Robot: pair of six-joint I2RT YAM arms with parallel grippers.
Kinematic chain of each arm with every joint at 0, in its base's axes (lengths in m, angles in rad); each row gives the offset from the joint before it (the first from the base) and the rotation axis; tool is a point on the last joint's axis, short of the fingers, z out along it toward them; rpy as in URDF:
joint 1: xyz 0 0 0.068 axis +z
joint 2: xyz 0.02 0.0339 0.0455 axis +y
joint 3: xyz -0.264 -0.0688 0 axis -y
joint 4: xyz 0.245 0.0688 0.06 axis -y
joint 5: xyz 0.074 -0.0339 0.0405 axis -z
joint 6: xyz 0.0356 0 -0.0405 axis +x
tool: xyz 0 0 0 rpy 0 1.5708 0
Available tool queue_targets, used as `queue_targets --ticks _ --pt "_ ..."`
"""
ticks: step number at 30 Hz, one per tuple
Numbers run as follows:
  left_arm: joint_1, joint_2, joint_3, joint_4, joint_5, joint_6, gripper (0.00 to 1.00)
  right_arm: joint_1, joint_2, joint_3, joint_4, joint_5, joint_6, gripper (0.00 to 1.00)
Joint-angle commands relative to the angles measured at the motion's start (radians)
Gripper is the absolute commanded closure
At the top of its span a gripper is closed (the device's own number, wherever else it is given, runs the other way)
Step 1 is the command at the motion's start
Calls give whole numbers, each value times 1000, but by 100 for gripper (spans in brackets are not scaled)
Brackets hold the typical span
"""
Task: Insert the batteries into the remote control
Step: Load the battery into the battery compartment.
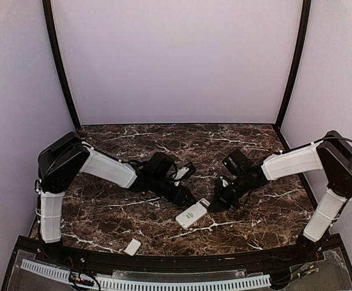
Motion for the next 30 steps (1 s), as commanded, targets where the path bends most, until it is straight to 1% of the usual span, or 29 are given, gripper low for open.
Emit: queue_targets --ticks 1,5,12,18,24,30 --pt "-3 33 0 -56 7 7 65 -2 30 32 23 13 -14 98" --pt "-4 40 3 -52 12 7 66 -2 41 48 16 19 -26 100" --pt "-4 46 3 -41 22 1 66 -2 71 74 -7 24 -56 100" --pt "-4 47 -4 -37 22 -5 66 -2 65 78 -27 26 -71 100" --pt "-4 47 -5 -38 15 -10 66 -1 60 91 -60 22 -89 93" --pt "-4 47 -10 -47 4 -4 67 -1 13 81 -129 33 -110 90"
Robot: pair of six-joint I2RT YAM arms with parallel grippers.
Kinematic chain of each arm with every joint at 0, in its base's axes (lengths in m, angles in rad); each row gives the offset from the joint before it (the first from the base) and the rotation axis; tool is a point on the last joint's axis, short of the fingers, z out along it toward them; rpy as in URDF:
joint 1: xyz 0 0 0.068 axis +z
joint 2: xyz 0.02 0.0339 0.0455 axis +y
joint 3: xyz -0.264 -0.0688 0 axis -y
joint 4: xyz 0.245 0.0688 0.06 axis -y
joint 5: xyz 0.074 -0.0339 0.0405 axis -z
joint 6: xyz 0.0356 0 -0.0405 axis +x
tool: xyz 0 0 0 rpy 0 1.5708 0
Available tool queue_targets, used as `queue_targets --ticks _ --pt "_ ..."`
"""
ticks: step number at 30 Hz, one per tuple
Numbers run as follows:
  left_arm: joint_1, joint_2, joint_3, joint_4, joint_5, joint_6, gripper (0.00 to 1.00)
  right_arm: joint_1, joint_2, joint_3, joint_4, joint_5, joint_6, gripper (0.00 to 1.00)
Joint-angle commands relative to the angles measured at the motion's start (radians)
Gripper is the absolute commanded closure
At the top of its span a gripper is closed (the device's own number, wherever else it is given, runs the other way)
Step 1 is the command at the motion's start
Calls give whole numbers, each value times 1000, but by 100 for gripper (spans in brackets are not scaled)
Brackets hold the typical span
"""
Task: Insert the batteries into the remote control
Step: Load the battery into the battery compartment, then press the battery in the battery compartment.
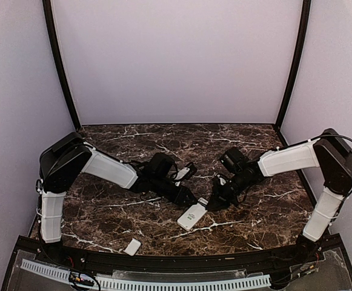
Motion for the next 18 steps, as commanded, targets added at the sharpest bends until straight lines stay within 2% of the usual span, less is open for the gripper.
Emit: queue_targets --ticks 1,9,18 --pt "-4 30 -14 -73 -20 -2 67 1 -39 6 -58 33 -28 90" --pt "-4 29 -10 -79 -24 2 67 -4 -69 21 -119 47 -48 87" --pt "-4 29 -12 -81 -27 4 67 -21 -63 36 -33 83 8 92"
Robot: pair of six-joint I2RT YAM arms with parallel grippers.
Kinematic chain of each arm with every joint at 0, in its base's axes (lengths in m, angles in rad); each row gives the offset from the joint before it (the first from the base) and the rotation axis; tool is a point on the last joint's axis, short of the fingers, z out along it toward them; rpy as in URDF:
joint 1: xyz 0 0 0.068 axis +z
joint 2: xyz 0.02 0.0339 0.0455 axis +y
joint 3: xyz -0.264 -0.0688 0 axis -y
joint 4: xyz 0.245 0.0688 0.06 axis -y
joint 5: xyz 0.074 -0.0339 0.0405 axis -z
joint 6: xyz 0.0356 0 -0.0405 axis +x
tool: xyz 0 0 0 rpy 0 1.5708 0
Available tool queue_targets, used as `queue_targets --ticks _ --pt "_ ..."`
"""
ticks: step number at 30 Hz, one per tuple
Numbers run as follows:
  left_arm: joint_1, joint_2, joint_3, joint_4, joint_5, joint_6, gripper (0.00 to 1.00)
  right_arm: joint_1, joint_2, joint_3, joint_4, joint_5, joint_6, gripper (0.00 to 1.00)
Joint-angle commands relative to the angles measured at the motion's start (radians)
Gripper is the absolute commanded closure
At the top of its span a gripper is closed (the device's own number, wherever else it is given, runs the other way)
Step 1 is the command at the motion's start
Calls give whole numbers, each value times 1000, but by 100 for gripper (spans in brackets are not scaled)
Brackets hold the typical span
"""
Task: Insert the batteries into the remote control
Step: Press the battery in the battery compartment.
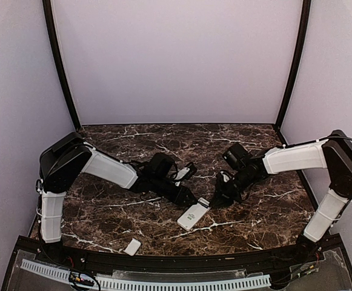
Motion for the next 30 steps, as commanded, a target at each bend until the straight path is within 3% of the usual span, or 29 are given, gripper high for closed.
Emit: queue_targets --ticks 1,20,30 --pt "-4 28 -12 -80 -26 3 67 -6 6 27 50 43 24 92" --pt "-4 30 -14 -75 -24 3 67 32 98 26 82 60 5 100" --pt "-4 29 -11 -83 -24 9 67 51 109 67 -7 123 -57 100"
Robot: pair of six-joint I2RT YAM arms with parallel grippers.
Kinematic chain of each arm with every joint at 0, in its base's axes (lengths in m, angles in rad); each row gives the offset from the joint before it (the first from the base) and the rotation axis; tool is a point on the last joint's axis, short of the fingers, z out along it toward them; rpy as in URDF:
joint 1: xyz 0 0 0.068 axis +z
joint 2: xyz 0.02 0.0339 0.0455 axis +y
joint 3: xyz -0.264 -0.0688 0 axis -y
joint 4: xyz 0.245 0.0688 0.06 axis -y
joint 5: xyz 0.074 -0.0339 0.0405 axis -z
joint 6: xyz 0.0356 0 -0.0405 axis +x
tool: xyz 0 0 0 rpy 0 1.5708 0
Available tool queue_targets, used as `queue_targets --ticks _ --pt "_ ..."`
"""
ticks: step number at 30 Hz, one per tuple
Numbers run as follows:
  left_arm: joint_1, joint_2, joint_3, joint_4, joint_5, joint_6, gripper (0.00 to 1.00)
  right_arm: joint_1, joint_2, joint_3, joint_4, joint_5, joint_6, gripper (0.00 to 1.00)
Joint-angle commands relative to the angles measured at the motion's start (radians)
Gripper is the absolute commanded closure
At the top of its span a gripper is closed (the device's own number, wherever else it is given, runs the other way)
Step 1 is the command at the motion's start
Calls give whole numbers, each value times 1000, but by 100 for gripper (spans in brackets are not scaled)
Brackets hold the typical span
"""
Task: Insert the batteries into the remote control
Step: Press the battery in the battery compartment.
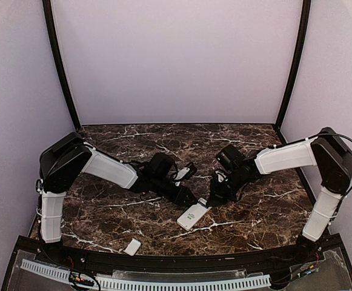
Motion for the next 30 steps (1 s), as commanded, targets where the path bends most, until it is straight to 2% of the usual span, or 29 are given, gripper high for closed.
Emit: queue_targets --ticks 1,6,10,14,23,30 --pt "-4 29 -11 -85 -22 10 67 20 21 46 -90 58 -67 100" --pt "-2 19 -7 -98 -28 23 67 20 17 164 -185 109 -179 100" --pt "-1 -10 -8 -111 -37 31 67 21 25 197 -192 107 -236 98" --pt "2 -77 -29 -117 -67 45 65 35 30 201 -184 111 -251 96" --pt "28 -186 -86 -160 -131 61 64 68 105 218 -174 124 -268 98" --pt "68 -314 -137 -218 -261 51 63 68 96 264 -209 135 -300 99"
